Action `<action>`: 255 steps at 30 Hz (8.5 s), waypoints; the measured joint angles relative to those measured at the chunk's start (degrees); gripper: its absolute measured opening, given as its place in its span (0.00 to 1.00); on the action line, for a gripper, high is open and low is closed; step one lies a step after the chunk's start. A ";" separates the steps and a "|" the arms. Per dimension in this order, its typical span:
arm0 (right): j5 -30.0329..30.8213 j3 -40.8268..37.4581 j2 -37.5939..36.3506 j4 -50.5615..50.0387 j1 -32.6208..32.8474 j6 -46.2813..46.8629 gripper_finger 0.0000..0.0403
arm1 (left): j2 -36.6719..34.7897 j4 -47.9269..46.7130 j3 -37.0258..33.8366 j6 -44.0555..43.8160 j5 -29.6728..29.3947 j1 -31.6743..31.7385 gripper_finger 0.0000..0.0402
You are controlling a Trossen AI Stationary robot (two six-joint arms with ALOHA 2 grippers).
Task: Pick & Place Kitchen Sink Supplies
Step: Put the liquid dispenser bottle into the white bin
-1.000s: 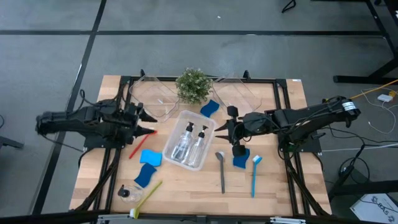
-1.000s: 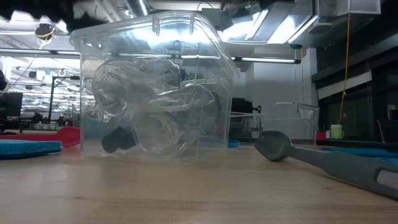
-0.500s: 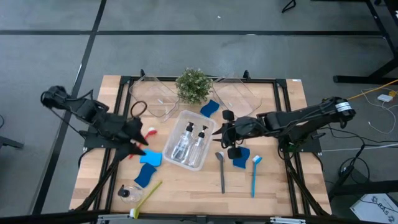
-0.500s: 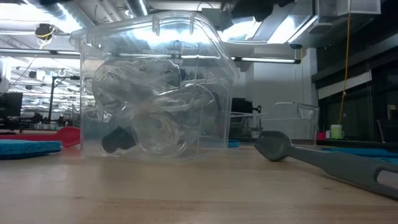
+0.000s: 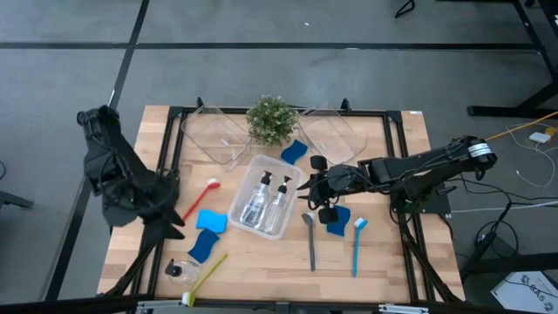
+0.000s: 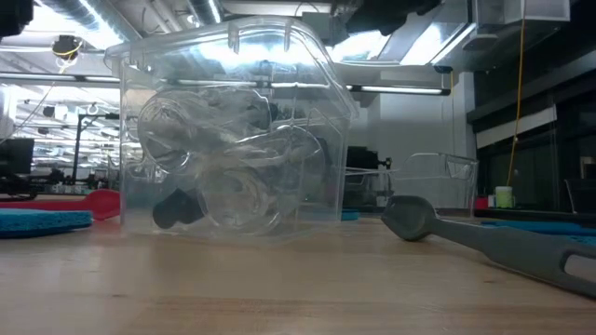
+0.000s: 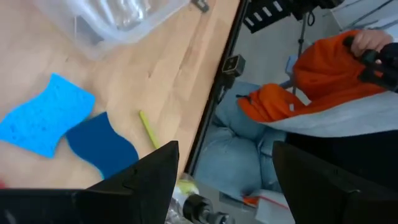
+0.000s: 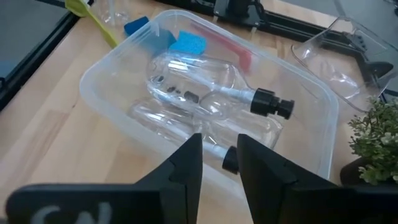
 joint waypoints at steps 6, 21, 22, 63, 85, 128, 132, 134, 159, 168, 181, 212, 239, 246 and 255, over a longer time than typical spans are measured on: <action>-0.02 0.00 0.01 -0.89 0.00 1.80 0.25 | 1.19 -4.64 0.00 -8.92 -1.68 -3.97 0.62; 0.04 0.00 0.01 -0.87 0.00 5.05 0.25 | 10.44 -1.37 0.00 -18.97 -8.37 -16.24 0.62; 0.05 0.00 0.01 -0.87 0.01 5.13 0.25 | 10.80 -0.33 0.00 -19.43 -9.68 -17.24 0.62; 0.17 0.04 0.01 1.07 0.00 3.09 0.25 | 23.99 -2.08 -0.11 -29.83 -15.65 -25.97 0.62; 0.15 0.04 0.01 1.30 0.00 2.00 0.25 | 24.29 -3.06 -0.02 -24.73 -11.27 -24.93 0.62; 0.63 0.04 0.01 3.82 -1.51 4.72 0.25 | 24.20 -4.04 -0.81 19.60 -24.42 -28.35 0.62; 0.63 0.04 0.01 3.80 -1.51 4.74 0.25 | 22.99 -3.89 -5.16 15.06 -28.15 -31.95 0.62; 0.62 0.04 0.01 3.79 -1.51 4.74 0.25 | 21.58 -4.17 -6.52 13.08 -30.62 -33.02 0.62; 0.61 0.04 0.00 4.27 -2.64 4.75 0.25 | 0.81 -10.32 -21.63 -2.03 -38.94 -41.10 0.48; 0.63 0.04 0.01 3.43 -2.64 1.71 0.25 | -2.89 5.14 -24.54 8.24 -35.73 -41.52 0.42; 0.61 0.04 0.01 4.35 -4.74 4.37 0.25 | 5.51 11.06 -24.65 6.30 -35.98 -41.38 0.40; 0.60 0.04 0.01 7.37 -7.50 7.68 0.25 | 3.86 22.03 -27.32 38.46 -32.80 -35.39 0.26; 0.58 0.04 0.01 6.38 -7.50 3.68 0.25 | -12.77 35.79 -37.13 45.68 -37.47 -33.95 0.13; 0.58 0.04 0.01 6.40 -7.50 4.81 0.25 | -11.99 36.20 -37.13 37.81 -30.77 -33.95 0.09; 0.59 0.04 0.01 7.75 -7.50 4.77 0.25 | -8.57 36.19 -37.11 25.23 -24.82 -33.10 0.16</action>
